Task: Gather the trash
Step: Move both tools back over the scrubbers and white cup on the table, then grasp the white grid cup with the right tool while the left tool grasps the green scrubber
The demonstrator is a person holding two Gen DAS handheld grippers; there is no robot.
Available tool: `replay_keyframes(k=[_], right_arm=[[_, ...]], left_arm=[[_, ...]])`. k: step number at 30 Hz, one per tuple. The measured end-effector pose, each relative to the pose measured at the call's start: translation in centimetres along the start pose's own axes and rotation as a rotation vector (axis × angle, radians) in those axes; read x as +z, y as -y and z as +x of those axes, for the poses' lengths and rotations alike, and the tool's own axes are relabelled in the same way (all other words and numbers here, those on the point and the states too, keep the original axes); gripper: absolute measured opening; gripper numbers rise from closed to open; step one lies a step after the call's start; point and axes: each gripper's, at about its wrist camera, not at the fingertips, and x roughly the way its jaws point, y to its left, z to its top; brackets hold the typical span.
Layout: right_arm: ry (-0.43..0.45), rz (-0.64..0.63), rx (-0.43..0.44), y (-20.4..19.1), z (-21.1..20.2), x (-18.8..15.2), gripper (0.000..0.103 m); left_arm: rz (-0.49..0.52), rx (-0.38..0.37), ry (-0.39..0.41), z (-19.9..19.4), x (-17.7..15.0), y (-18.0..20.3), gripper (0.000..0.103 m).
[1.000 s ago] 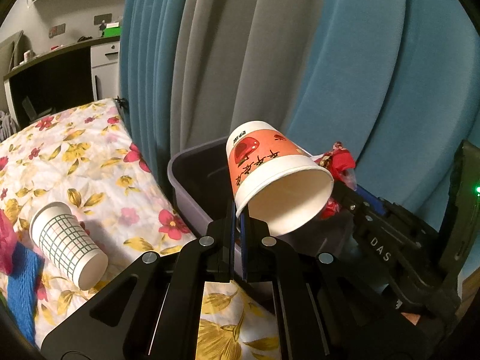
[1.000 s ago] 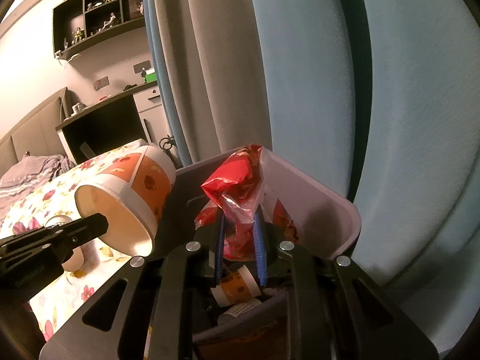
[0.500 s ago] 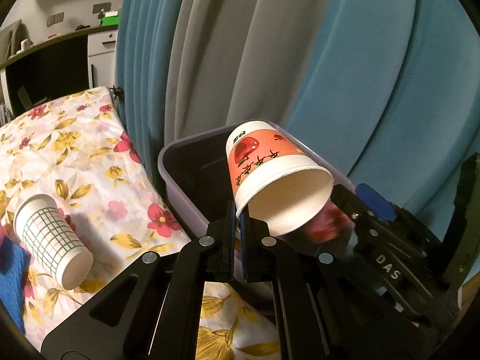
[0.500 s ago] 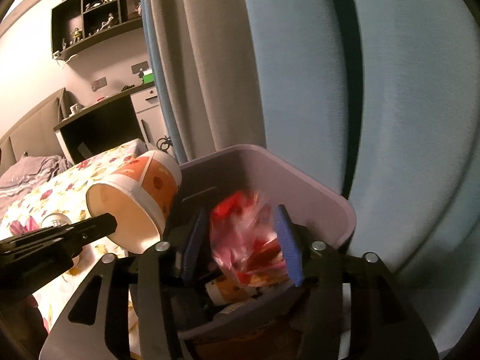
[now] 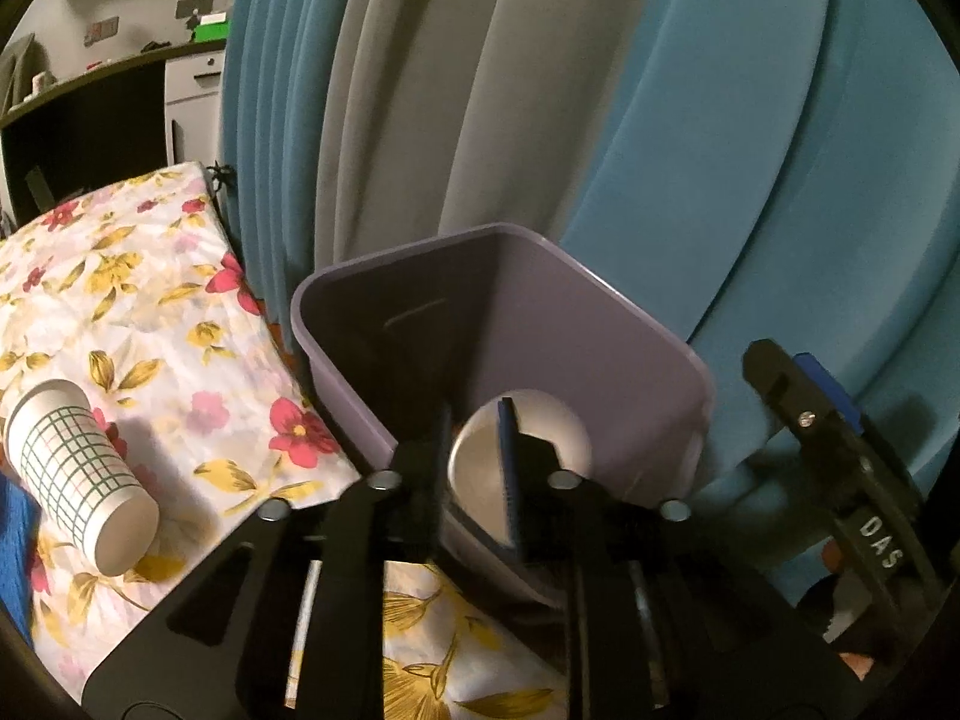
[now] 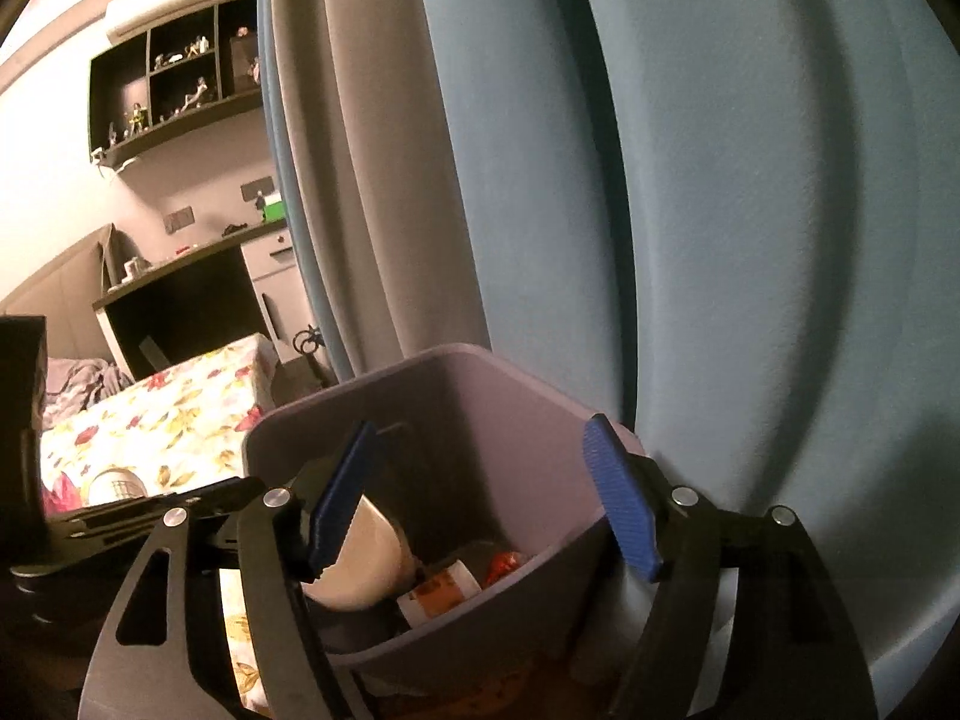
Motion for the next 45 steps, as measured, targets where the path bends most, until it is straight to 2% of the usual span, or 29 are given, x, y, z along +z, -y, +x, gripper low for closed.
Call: replay_keyframes(k=[2, 4, 7, 13, 22, 24, 27, 30, 33, 38, 45], right_arm=[[0.01, -0.005, -0.002, -0.1, -0.3, 0.0, 0.07], [0.017, -0.01, 0.0, -0.3, -0.7, -0.1, 0.071], [0.028, -0.016, 0.014, -0.9, -1.4, -0.2, 0.076], [0.04, -0.033, 0.058, -3.0, -2.9, -0.7, 0.086], [0.01, -0.095, 0.181, -8.5, -4.4, -1.7, 0.089], [-0.004, -0.118, 0.218, -10.0, -4.8, -2.1, 0.089], [-0.03, -0.157, 0.268, -12.6, -4.9, -2.8, 0.089], [-0.064, -0.182, 0.312, -15.1, -4.6, -3.7, 0.089], [-0.103, -0.218, 0.33, -17.1, -3.7, -4.6, 0.089], [-0.182, -0.286, 0.348, -19.8, -1.8, -6.3, 0.089], [-0.25, -0.365, 0.35, -22.6, 1.1, -7.2, 0.089]], left_arm=[[-0.003, 0.015, 0.025, -0.6, -0.2, -0.1, 0.061], [-0.029, 0.033, 0.073, -1.9, -0.4, -0.6, 0.081], [-0.036, 0.086, 0.119, -3.9, -0.9, -1.3, 0.092], [-0.043, 0.194, 0.161, -8.3, -2.5, -3.4, 0.097], [-0.155, 0.357, 0.179, -15.8, -6.3, -10.4, 0.097], [-0.173, 0.424, 0.189, -17.6, -7.4, -12.1, 0.097], [-0.219, 0.498, 0.196, -19.8, -8.9, -14.5, 0.097], [-0.272, 0.536, 0.198, -22.0, -10.4, -16.9, 0.097], [-0.283, 0.588, 0.195, -23.5, -11.8, -18.4, 0.097], [-0.325, 0.631, 0.192, -24.8, -13.6, -20.5, 0.097], [-0.378, 0.639, 0.191, -25.3, -14.1, -22.6, 0.097]])
